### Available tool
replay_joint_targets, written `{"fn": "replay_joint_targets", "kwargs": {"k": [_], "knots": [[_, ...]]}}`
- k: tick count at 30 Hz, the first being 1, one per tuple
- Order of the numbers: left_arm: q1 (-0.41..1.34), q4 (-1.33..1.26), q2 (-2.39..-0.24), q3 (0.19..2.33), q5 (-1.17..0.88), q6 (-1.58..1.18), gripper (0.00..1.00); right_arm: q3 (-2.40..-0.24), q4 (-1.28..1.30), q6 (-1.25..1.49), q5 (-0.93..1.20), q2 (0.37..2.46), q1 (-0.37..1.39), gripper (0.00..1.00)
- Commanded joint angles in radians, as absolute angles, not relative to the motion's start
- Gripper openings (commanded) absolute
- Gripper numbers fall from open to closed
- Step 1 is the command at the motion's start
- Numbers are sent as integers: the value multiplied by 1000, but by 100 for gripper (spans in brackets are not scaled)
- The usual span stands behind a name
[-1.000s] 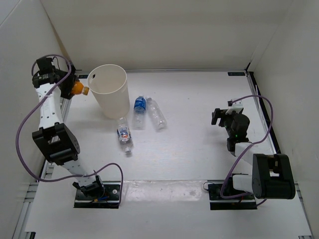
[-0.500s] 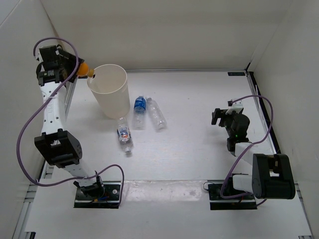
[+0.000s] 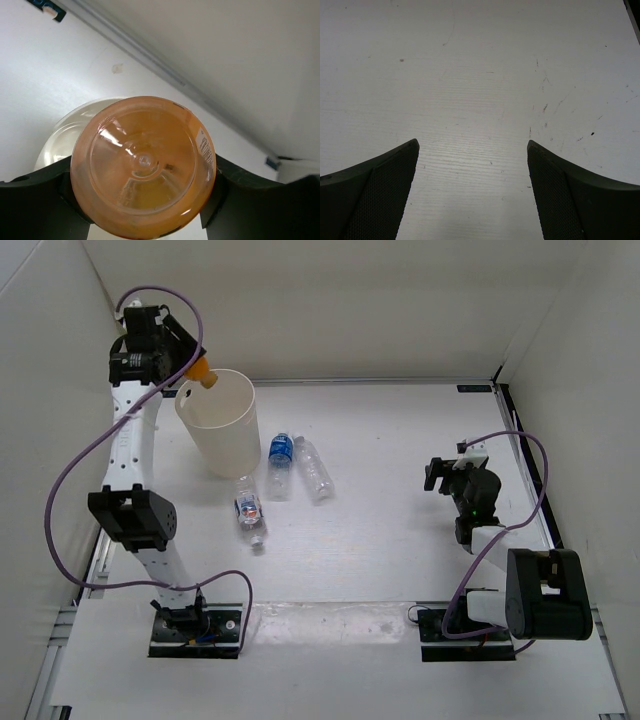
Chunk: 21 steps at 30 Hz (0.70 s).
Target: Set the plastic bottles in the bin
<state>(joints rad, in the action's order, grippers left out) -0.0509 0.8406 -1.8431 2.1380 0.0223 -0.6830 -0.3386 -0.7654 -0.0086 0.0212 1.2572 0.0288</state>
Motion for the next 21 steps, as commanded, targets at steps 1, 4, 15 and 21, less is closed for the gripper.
{"fn": "replay_joint_targets", "kwargs": {"k": [1, 4, 15, 21], "knots": [[-48, 953, -1836, 2155, 95, -574, 71, -371, -813, -18, 5, 1255, 35, 90], [-54, 950, -1798, 2112, 100, -572, 77, -370, -813, -17, 5, 1255, 35, 90], [-29, 844, -1772, 2105, 45, -506, 86, -371, -810, -20, -41, 1252, 46, 90], [-23, 839, -1753, 2088, 32, -474, 99, -367, -790, -37, -96, 1208, 81, 90]]}}
